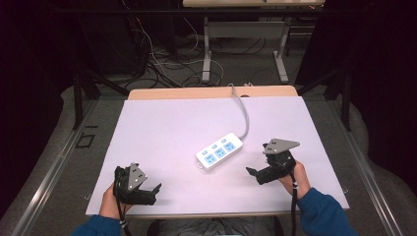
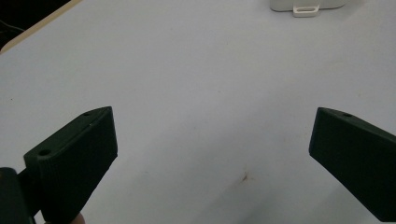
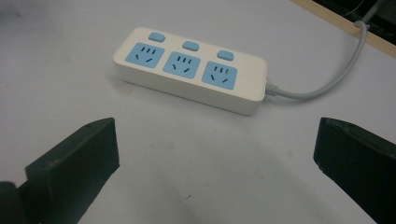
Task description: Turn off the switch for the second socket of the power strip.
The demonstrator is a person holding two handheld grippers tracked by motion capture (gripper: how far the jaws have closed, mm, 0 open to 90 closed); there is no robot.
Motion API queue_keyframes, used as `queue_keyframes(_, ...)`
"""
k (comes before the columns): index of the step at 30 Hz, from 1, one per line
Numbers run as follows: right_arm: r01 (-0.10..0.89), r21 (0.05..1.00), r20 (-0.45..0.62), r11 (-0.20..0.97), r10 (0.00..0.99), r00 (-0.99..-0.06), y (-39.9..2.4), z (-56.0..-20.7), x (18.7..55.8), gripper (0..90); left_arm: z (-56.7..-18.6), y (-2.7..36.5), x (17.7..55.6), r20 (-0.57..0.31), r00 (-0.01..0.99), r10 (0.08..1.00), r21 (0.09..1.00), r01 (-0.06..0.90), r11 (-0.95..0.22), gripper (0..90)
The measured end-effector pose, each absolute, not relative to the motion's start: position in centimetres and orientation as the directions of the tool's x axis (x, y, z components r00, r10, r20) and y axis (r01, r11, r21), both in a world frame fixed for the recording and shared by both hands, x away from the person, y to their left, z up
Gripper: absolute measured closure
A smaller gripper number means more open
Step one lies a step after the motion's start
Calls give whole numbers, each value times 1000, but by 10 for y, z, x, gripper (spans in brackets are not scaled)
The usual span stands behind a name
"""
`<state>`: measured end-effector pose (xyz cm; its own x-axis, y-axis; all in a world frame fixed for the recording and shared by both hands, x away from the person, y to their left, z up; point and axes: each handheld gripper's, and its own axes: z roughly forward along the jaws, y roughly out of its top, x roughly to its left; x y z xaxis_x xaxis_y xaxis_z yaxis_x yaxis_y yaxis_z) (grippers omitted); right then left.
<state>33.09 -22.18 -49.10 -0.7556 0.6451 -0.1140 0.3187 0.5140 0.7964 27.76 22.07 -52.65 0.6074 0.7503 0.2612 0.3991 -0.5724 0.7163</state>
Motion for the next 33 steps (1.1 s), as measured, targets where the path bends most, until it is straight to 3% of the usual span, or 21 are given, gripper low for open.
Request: queue_keyframes(33,360,773,-134,523,689,-712,-264,-510,288,0,-527,219,277,272,603,750,709,402,-580,10)
